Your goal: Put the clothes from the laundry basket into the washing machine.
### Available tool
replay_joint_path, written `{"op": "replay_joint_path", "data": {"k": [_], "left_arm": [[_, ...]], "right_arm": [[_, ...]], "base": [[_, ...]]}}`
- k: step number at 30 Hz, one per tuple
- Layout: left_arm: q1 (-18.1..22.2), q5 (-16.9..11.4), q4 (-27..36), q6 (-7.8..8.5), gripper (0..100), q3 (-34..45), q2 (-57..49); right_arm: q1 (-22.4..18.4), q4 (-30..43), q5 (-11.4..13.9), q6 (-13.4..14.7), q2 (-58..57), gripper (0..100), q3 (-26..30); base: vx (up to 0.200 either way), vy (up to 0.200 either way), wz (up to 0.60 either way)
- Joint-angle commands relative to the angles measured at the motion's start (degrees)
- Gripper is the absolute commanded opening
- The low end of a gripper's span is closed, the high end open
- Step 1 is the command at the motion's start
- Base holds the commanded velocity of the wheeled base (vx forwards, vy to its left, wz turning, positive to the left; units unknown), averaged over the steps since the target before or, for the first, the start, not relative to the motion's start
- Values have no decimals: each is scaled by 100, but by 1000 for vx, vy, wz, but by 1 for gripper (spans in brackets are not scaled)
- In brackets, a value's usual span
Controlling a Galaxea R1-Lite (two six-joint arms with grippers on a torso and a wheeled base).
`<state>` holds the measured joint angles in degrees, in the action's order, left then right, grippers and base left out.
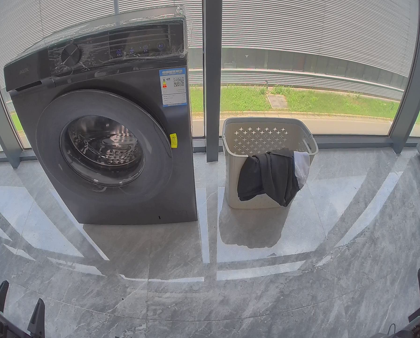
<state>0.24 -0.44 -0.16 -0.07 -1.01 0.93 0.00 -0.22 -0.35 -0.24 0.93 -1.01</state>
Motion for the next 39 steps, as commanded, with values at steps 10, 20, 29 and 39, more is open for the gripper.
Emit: {"op": "replay_joint_path", "data": {"k": [10,20,29,39], "left_arm": [[-7,0,-2,-1,100,101,-93],[-7,0,-2,-1,100,101,-93],[2,0,-2,-1,100,101,-93],[2,0,-2,-1,100,101,-93]], "right_arm": [[0,-4,0,-2,-75,0,101],[0,-4,0,-2,-75,0,101],[0,-4,0,-2,-75,0,101],[0,-4,0,-2,-75,0,101]], "base": [[0,0,0],[0,0,0],[0,0,0],[0,0,0]]}}
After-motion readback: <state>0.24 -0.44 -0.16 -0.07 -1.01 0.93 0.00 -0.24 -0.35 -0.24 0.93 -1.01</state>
